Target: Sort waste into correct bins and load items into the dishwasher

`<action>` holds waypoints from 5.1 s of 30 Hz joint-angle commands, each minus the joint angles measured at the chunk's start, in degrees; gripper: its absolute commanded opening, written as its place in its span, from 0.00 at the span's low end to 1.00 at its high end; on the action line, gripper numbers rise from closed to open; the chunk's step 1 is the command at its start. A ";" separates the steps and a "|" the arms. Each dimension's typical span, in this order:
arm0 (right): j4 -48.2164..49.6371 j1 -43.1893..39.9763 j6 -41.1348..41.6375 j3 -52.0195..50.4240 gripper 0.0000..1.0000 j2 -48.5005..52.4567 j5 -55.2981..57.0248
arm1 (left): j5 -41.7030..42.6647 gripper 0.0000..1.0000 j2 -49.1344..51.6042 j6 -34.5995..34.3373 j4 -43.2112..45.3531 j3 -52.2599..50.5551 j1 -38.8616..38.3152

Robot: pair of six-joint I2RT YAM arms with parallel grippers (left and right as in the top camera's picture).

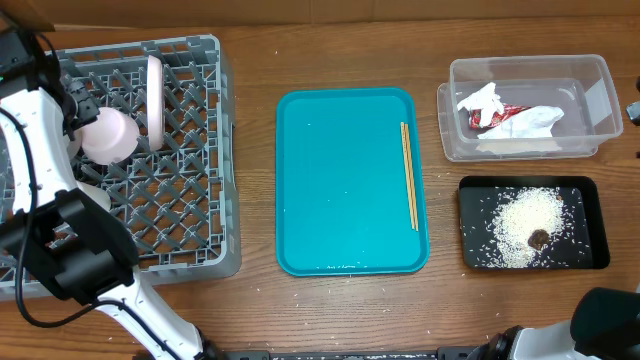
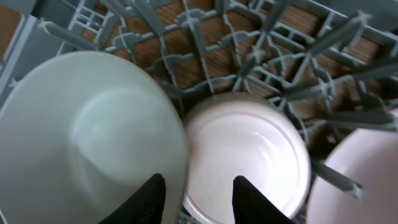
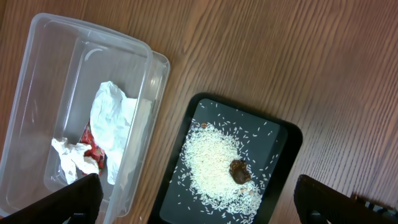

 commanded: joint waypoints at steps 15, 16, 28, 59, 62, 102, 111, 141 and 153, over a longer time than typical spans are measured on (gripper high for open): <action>0.15 -0.09 -0.17 1.14 1.00 -0.07 0.61 | 7.76 0.27 1.27 2.64 -0.13 0.13 2.10; 0.15 -0.09 -0.17 1.14 1.00 -0.07 0.61 | 7.76 0.22 1.27 2.62 -0.26 0.13 2.10; 0.17 -0.09 -0.17 1.14 1.00 -0.07 0.61 | 5.55 0.20 1.46 2.23 -1.57 -0.13 2.16; 0.15 -0.09 -0.17 1.14 1.00 -0.07 0.61 | 8.68 0.04 1.97 -0.31 -0.09 0.46 2.27; 0.15 -0.09 -0.17 1.14 1.00 -0.07 0.61 | 21.11 0.04 1.81 -1.16 0.96 3.78 2.67; 0.15 -0.09 -0.17 1.14 1.00 -0.07 0.61 | 71.73 0.04 15.61 -13.70 15.65 11.34 19.74; 0.15 -0.09 -0.17 1.14 1.00 -0.07 0.61 | 73.00 0.04 15.61 -13.73 15.47 11.34 22.10; 0.15 -0.09 -0.17 1.14 1.00 -0.07 0.61 | 60.87 0.22 13.16 -11.08 -4.92 11.50 29.92; 0.15 -0.09 -0.17 1.14 1.00 -0.07 0.61 | 55.15 0.04 9.14 -6.91 2.34 11.50 23.50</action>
